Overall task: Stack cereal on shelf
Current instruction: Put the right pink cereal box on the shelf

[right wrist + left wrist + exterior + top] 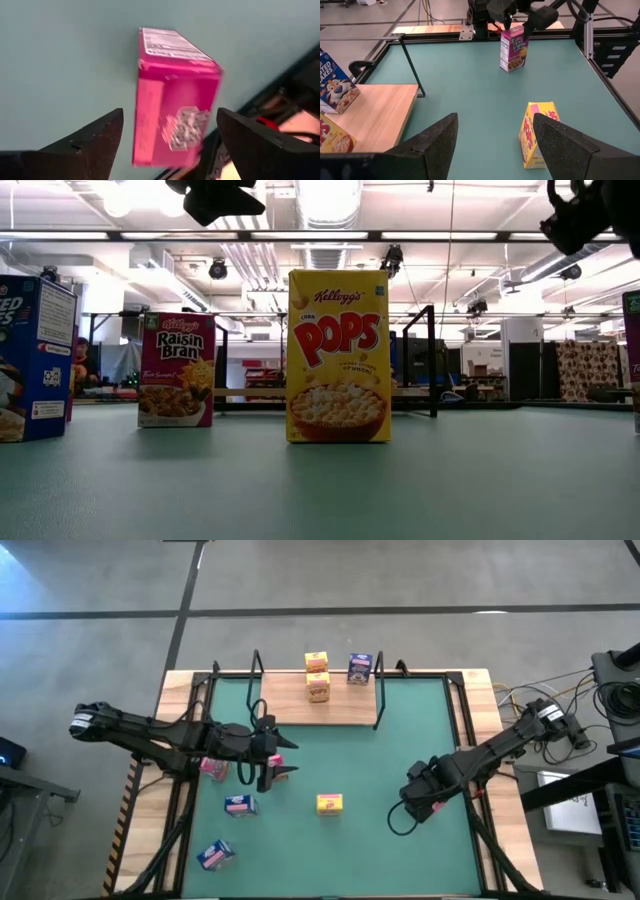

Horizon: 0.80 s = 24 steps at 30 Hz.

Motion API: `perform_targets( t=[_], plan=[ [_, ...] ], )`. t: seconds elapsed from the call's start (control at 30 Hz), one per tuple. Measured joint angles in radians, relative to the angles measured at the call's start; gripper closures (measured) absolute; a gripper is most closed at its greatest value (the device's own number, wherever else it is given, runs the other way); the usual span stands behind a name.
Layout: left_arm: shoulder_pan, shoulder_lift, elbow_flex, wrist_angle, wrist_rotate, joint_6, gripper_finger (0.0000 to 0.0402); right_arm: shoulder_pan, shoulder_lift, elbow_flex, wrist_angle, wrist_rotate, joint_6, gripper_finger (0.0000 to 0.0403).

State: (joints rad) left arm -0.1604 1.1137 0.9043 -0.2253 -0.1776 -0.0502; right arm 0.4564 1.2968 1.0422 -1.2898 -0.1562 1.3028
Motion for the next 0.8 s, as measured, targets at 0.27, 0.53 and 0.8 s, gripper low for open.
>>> perform_targets(
  t=[0.27,0.53,0.8],
  plan=[
    [0.0,0.0,-0.005,0.002,-0.062,0.02,0.0159,0.0,0.001,-0.056,0.125,0.002,-0.02,0.0176],
    [0.0,-0.002,-0.027,0.004,-0.077,0.051,0.0159,0.0,0.001,-0.037,0.121,0.033,-0.036,0.0255],
    [0.0,-0.016,-0.081,0.031,-0.078,0.078,0.0159,-0.003,0.001,0.072,0.12,0.137,-0.112,0.027]
  ],
)
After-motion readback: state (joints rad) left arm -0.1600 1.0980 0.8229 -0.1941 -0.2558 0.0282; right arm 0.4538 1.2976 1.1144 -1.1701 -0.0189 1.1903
